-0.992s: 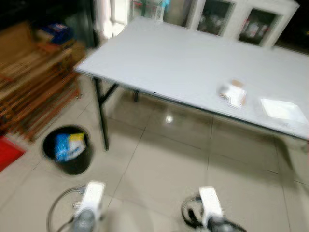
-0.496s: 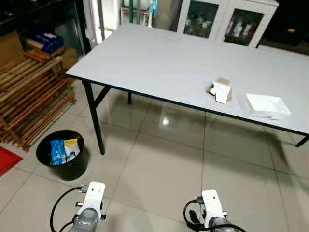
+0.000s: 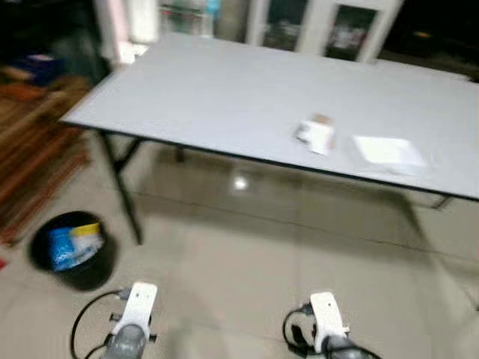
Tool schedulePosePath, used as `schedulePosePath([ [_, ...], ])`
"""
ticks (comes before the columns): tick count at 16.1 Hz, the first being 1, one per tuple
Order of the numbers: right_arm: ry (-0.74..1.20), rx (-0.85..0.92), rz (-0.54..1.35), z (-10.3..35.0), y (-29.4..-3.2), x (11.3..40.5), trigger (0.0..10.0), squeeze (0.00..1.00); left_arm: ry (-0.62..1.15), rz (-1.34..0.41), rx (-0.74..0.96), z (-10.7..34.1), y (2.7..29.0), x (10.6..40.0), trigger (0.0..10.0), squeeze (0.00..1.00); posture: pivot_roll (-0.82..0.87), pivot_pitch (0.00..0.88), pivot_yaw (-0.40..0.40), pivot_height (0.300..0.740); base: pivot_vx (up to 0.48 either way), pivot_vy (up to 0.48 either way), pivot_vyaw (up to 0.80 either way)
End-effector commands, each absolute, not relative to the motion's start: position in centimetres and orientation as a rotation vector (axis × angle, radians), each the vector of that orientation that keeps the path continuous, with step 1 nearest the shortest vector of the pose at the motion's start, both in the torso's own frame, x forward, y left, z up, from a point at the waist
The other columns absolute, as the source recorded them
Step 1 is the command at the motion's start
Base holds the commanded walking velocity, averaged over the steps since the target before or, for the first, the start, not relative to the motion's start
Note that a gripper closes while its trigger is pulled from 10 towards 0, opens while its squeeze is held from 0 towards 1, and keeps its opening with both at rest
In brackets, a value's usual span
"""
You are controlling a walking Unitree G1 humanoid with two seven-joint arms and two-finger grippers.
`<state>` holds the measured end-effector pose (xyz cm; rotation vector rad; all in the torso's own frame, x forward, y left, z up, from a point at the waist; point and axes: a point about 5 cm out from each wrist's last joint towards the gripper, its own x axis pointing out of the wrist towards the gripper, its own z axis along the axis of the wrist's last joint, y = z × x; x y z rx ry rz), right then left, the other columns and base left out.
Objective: Picking trash to rubbish bin
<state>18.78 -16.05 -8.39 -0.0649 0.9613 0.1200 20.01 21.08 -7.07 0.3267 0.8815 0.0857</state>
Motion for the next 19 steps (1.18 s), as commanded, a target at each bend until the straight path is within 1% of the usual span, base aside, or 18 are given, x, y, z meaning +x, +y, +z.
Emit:
schedulePosePath([
  [1,0.981,-0.069,0.114,-8.6,-16.4,18.3,10.0,0.0,0.89,0.068,0.338,-7.3,20.3,19.8,10.0,0.0,0.01,0.011,-0.099,0.74,0.0,-0.48,-0.8],
  [4,0.98,-0.066,0.114,-8.7,-16.4,18.2,10.0,0.0,0.893,0.07,0.341,-7.3,20.4,19.8,10.0,0.0,0.01,0.007,-0.099,0.74,0.0,-0.48,-0.8],
  [5,0.975,-0.06,0.109,-8.6,-16.4,18.2,10.0,0.0,0.893,0.071,0.34,-7.3,20.5,19.8,10.0,0.0,0.01,0.007,-0.099,0.74,0.0,-0.27,0.0],
  [9,0.961,-0.056,0.102,-8.5,-16.5,18.5,10.0,0.0,0.883,0.078,0.331,-7.2,20.5,20.1,10.0,0.0,0.01,0.019,-0.098,0.74,0.0,0.0,0.0],
  [11,0.937,-0.057,0.1,-8.2,-16.6,19.0,10.0,0.0,0.827,0.093,0.333,-6.4,20.6,21.3,10.0,0.0,0.01,0.027,-0.101,0.74,0.0,0.0,0.0],
  [14,0.792,-0.054,0.108,-6.4,-16.7,21.8,10.0,0.0,0.627,0.113,0.398,-3.3,20.9,25.3,10.0,0.0,0.01,0.032,-0.105,0.74,0.0,0.0,0.0],
  [15,0.702,-0.062,0.104,-5.2,-16.8,23.5,10.0,0.0,0.514,0.118,0.405,-1.4,20.7,27.2,10.0,0.0,0.01,0.032,-0.102,0.74,0.0,0.0,0.0],
  [16,0.623,-0.102,0.1,-4.0,-17.0,24.8,10.0,0.0,0.439,0.131,0.371,0.0,20.6,28.5,10.0,0.0,0.01,0.034,-0.101,0.74,0.0,0.0,0.0],
  [17,0.575,-0.125,0.102,-3.3,-17.0,25.5,10.0,0.0,0.397,0.137,0.354,0.7,20.5,29.1,10.0,0.0,0.01,0.037,-0.1,0.74,0.0,0.0,0.0],
  [18,0.409,-0.112,0.1,-0.5,-16.6,28.1,10.0,0.0,0.275,0.147,0.335,3.1,20.2,30.7,10.0,0.0,0.0,0.034,-0.096,0.74,0.0,0.0,0.0],
  [19,0.347,-0.094,0.095,0.7,-16.5,29.0,10.0,0.0,0.23,0.151,0.328,4.0,20.1,31.2,10.0,0.0,0.0,0.034,-0.095,0.74,0.0,0.0,0.0],
])
